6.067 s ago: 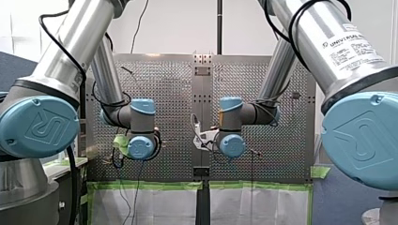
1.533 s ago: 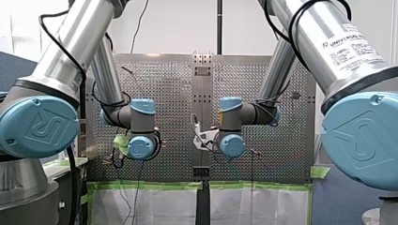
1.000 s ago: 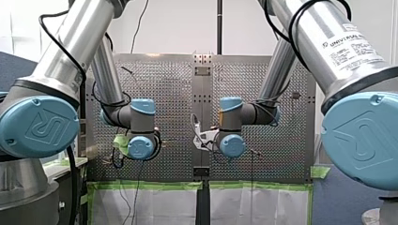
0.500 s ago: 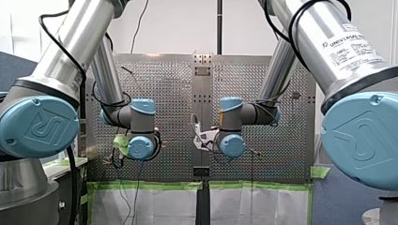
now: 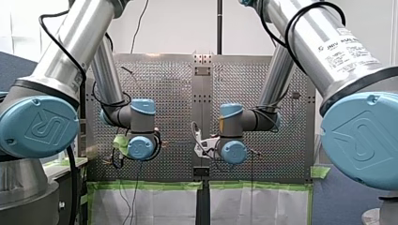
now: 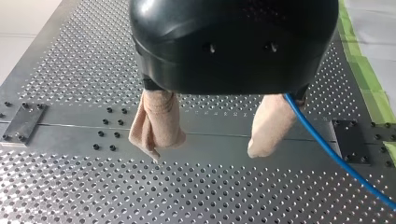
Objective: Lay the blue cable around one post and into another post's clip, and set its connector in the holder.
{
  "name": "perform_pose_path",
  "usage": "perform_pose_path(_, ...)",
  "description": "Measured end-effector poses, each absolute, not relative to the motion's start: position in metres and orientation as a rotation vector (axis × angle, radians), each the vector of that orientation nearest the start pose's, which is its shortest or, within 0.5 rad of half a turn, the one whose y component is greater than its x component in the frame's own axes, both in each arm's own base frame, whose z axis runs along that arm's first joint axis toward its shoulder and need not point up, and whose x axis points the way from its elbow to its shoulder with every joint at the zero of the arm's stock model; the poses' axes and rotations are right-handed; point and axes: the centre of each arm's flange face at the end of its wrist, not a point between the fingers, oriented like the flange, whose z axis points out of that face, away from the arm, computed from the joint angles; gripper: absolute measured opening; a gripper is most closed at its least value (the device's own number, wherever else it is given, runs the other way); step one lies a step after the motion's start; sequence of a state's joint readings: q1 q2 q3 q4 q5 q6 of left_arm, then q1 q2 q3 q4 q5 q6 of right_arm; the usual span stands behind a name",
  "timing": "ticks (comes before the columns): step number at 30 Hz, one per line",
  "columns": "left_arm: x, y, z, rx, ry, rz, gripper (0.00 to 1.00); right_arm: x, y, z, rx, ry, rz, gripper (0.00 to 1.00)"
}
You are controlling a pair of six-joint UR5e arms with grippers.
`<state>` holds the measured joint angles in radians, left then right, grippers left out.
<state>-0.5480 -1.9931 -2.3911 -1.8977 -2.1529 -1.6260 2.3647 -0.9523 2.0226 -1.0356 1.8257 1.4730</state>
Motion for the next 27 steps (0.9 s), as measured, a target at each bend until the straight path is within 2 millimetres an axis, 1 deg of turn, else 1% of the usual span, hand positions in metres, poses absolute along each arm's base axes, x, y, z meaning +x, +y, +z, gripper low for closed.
perform_pose_path(8, 0.286, -0.266, 0.078, -0.07, 1.574, -0.016, 1.0, 0.452, -0.293, 0.062, 1.647, -0.821, 1.499, 0.0)
perform_pose_path(11, 0.282, -0.259, 0.069, -0.065, 1.608, -0.009, 1.0, 0.452, -0.293, 0.062, 1.647, -0.821, 1.499, 0.0)
perform_pose_path(15, 0.274, -0.245, 0.057, -0.066, 1.667, -0.004, 1.0, 0.452, -0.293, 0.062, 1.647, -0.822, 1.499, 0.0)
perform_pose_path(20, 0.266, -0.229, 0.049, -0.079, 1.711, -0.009, 1.0, 0.452, -0.293, 0.062, 1.647, -0.821, 1.499, 0.0)
perform_pose_path(23, 0.266, -0.221, 0.046, -0.082, 1.726, -0.011, 1.0, 0.452, -0.293, 0.062, 1.647, -0.821, 1.499, 0.0)
perform_pose_path(27, 0.272, -0.213, 0.045, -0.093, 1.733, -0.009, 1.0, 0.452, -0.293, 0.062, 1.647, -0.821, 1.499, 0.0)
